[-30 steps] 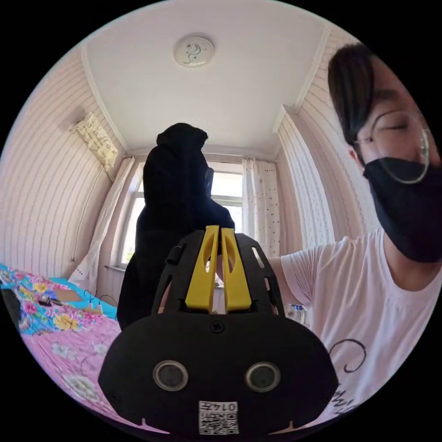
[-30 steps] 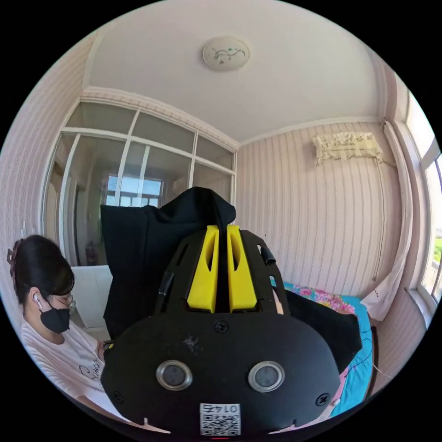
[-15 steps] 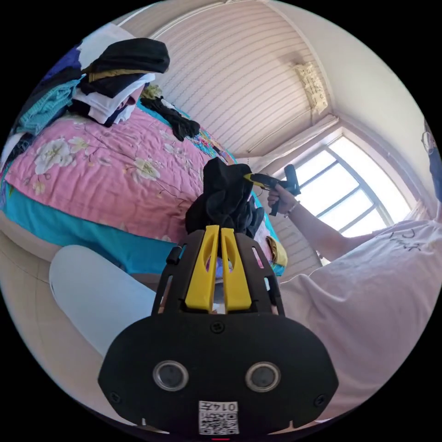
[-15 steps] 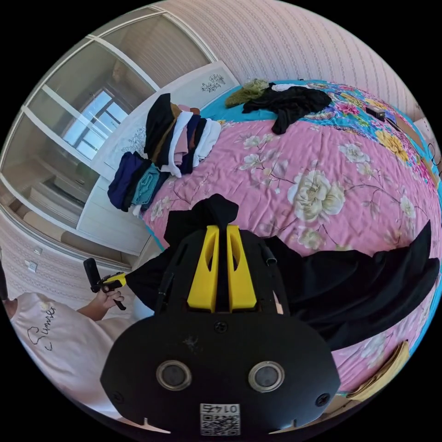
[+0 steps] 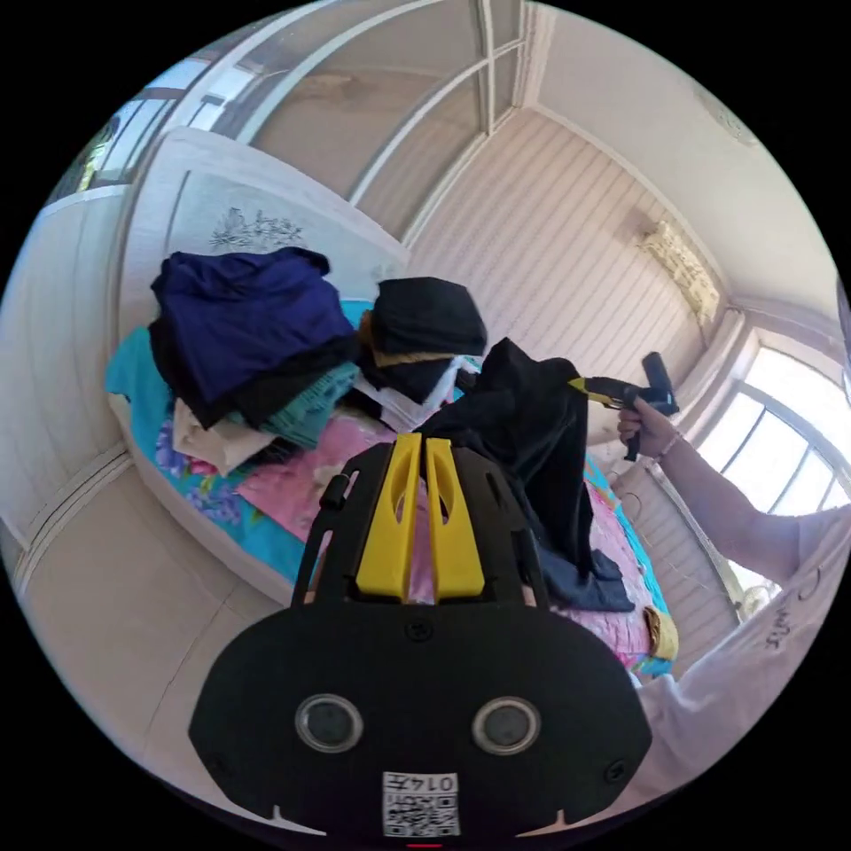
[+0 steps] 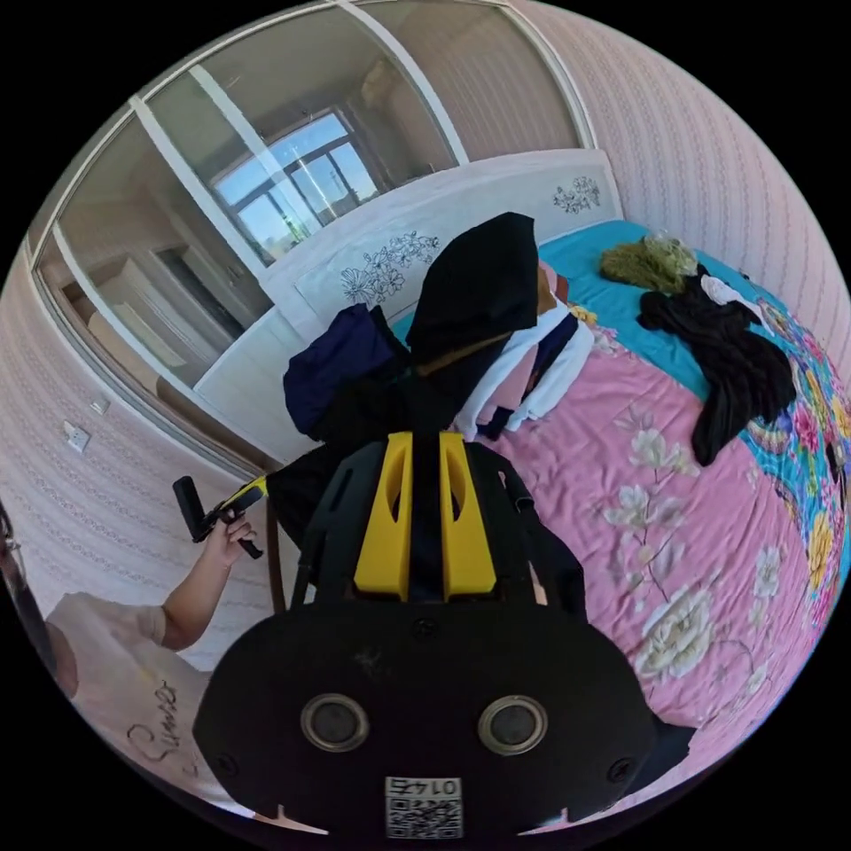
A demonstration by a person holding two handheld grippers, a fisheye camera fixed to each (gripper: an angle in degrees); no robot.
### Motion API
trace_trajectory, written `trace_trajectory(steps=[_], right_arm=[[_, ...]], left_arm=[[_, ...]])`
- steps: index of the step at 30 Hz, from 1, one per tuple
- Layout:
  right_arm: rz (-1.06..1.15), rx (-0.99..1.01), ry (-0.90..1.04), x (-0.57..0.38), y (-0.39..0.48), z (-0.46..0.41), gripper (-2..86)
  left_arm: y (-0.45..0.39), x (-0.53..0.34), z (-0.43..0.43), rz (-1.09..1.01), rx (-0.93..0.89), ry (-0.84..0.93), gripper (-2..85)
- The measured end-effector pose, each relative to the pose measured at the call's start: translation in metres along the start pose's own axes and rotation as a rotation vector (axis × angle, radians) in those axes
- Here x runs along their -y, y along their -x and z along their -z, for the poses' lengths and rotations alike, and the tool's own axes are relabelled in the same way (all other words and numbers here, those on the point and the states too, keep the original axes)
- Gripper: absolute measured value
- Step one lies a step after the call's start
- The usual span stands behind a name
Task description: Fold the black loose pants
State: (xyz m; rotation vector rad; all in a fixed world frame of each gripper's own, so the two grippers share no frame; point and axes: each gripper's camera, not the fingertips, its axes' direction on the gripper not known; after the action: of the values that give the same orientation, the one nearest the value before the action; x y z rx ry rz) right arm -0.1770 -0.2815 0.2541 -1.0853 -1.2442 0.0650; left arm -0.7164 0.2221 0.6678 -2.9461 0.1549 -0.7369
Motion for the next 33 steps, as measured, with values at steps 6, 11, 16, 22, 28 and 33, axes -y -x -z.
trace_trajectory(steps=[6, 11, 16, 22, 28, 33], right_arm=[[-0.083, -0.052, 0.058, -0.018, -0.031, -0.043, 5.9], [-0.169, -0.118, 0.032, -0.138, -0.099, 0.017, 5.6], [-0.722, -0.287, -0.050, -0.352, -0.186, 0.123, 4.3], [-1.244, -0.403, -0.276, -0.540, -0.209, 0.220, 5.6], [-1.384, -0.455, -0.529, -0.597, -0.235, 0.267, 8.9], [-1.407, -0.440, -0.622, -0.604, -0.276, 0.287, 9.9]], left_arm=[[0.047, 0.003, -0.049, 0.145, 0.251, 0.184, -0.9], [0.009, -0.020, -0.063, 0.073, 0.185, 0.243, -0.6], [-0.099, -0.059, -0.119, -0.191, 0.031, 0.430, 4.0], [-0.246, -0.100, -0.201, -0.579, -0.122, 0.613, 6.8], [-0.350, -0.134, -0.276, -0.783, -0.192, 0.760, 9.2], [-0.396, -0.159, -0.315, -0.891, -0.096, 0.858, 8.7]])
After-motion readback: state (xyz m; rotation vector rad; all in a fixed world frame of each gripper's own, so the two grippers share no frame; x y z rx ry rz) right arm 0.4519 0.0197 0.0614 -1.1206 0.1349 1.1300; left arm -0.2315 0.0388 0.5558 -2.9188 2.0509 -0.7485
